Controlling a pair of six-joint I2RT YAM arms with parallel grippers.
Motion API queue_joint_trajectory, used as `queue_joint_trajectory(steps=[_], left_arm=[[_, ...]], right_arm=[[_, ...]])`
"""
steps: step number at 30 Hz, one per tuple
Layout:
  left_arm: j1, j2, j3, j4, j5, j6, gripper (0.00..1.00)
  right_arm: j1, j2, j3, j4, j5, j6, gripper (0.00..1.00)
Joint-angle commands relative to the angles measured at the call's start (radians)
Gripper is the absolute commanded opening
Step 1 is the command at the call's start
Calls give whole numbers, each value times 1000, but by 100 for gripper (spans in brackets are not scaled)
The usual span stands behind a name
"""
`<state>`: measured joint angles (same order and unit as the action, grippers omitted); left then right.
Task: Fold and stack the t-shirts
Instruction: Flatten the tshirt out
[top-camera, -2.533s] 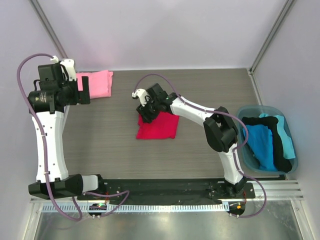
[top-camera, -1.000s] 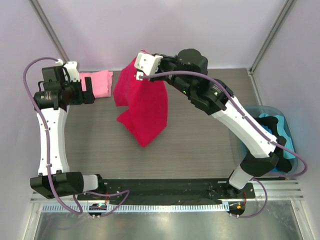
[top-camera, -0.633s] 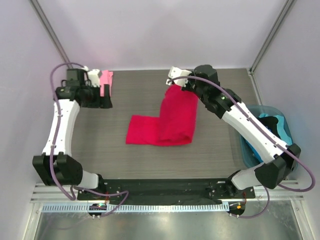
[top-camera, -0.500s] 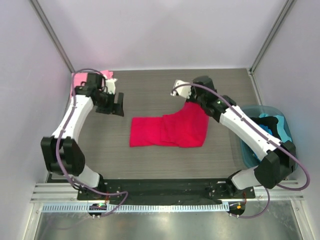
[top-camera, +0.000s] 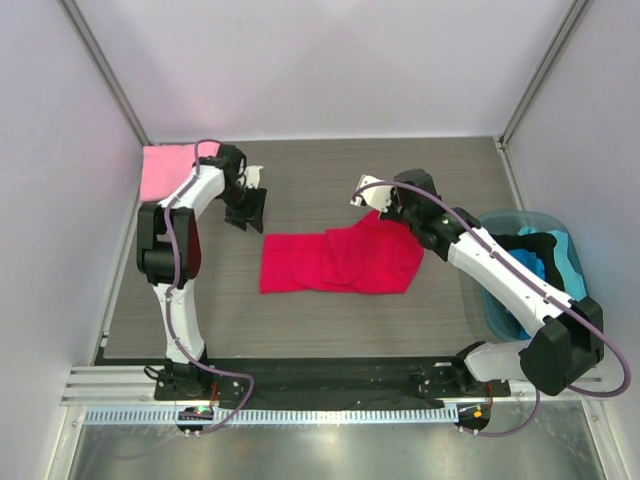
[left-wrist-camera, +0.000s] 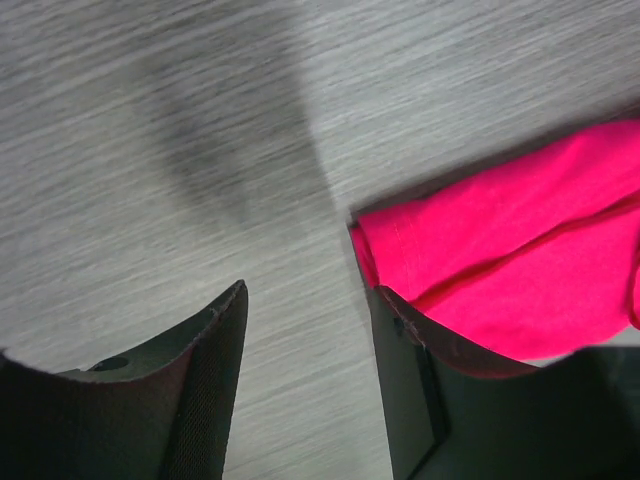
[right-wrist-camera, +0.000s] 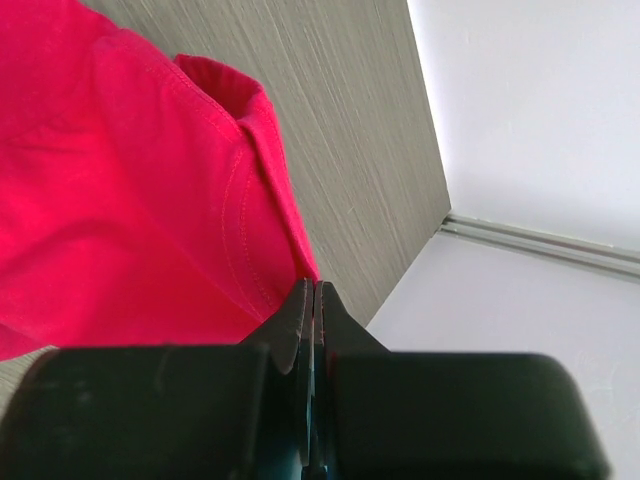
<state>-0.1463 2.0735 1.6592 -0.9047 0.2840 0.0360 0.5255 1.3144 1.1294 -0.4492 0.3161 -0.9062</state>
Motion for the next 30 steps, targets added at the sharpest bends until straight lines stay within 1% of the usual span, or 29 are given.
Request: queue_joint_trajectory(steps=[1,5,9,14,16,18,22,26,27,30], left_arm=[[-21,11,44,-28,21,21,54],[-52,5,17,-25,21,24,54],[-70,3,-4,-22,20,34,50],[-85,49,27,-40,26,42,48],[-88,71,42,-48,27,42,44],[-90,77,45,-51,24,44,35],[-90,76,50,-56,17,51,30],[-90,60,53,-62,20,56,5],[-90,53,60,-65,20,58,0],[-88,-6,92,-69,32,68,0]], right_arm=[[-16,-43,-22,40,3,15,1],[-33,-50,-42,50,-2,18,1],[-53,-53,-59,58,-5,20,1],[-65,-49,-66,66,-8,20,1],[-68,-47,-65,69,-6,18,1],[-74,-46,-63,72,-6,17,1],[-84,-47,-69,72,-11,20,1],[-91,-44,-74,81,-12,20,1],[-96,-44,-75,83,-12,18,1],[-101,-37,-68,93,-8,15,1]])
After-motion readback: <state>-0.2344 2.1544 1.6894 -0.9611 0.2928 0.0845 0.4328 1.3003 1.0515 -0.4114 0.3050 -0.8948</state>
